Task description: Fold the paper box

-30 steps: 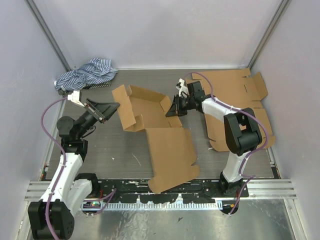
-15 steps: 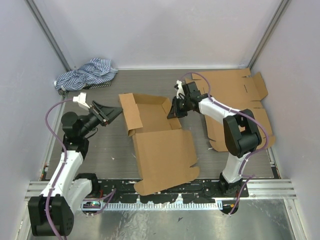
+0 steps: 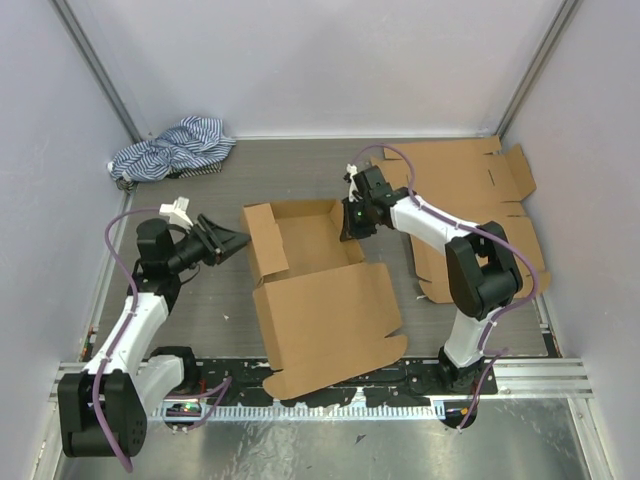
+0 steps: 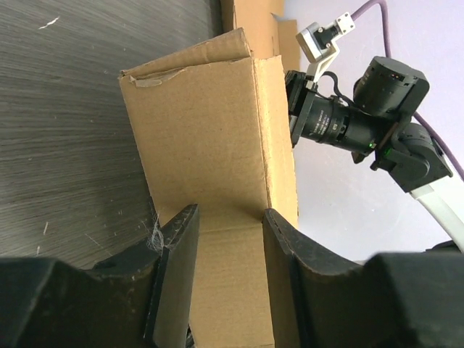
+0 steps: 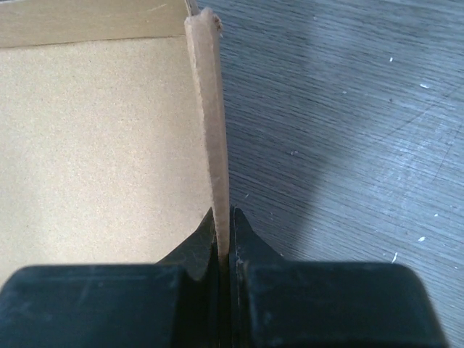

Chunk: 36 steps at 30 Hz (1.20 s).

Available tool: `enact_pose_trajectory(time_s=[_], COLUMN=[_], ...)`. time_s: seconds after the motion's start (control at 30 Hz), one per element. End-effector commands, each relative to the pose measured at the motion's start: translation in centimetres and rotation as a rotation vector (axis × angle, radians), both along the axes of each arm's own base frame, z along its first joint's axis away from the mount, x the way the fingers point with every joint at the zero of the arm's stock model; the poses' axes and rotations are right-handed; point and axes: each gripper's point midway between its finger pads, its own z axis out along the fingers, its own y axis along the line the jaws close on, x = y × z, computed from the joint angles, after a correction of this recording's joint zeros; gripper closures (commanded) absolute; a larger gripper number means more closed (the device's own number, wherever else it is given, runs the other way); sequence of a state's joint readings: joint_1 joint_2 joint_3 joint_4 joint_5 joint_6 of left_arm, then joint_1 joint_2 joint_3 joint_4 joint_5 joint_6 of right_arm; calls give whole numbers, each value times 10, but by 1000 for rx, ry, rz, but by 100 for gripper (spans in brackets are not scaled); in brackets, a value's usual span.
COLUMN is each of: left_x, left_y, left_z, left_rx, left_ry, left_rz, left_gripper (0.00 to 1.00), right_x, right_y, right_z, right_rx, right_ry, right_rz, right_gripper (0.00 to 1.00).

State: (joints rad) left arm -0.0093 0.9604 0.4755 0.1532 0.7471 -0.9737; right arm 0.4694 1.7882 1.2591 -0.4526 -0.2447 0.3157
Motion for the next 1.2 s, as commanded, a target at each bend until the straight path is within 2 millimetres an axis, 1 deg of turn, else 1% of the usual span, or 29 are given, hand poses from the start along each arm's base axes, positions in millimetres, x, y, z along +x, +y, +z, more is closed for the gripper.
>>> enact_pose_trajectory(time_s=[0.0,0.1,0.23,0.4,0.5,0.63,0.7,0.8,1.0,1.17], left_x=[-5,-6,-11,-16,-16,-16,-15,-14,-9,-7], left_y=[-1,-3,-7,-4,-2,0,1,0,-4,-9], left_z=[-6,-13,-33,-55,-63,-72,-76,-80,-93,-104], left_rx=[30,33,19,23,37,59,64,70,91,128], left_ry=[-2,13,33,56,67,79,85,93,119,161], left_rz=[-19,-19,-8,25,41,46,49,46,22,-10], left_gripper=[53,53,53,52,52,52,52,52,53,54], right_x=[13,10,6,0,-4,-9,-11,-14,-17,-18], right_y=[11,13,13,-1,-10,-15,-17,-15,-10,-11], right_z=[37,31,17,-8,-24,-38,-42,-44,-41,-42], right_rx=[12,-12,-43,-116,-161,-190,-199,-207,-224,-256], right_ry=[-107,-102,-81,-43,-15,14,24,22,7,-1], right_rz=[-10,-8,-9,-41,-62,-80,-82,-80,-69,-72], right_gripper=[99,99,99,99,99,99,99,99,99,99])
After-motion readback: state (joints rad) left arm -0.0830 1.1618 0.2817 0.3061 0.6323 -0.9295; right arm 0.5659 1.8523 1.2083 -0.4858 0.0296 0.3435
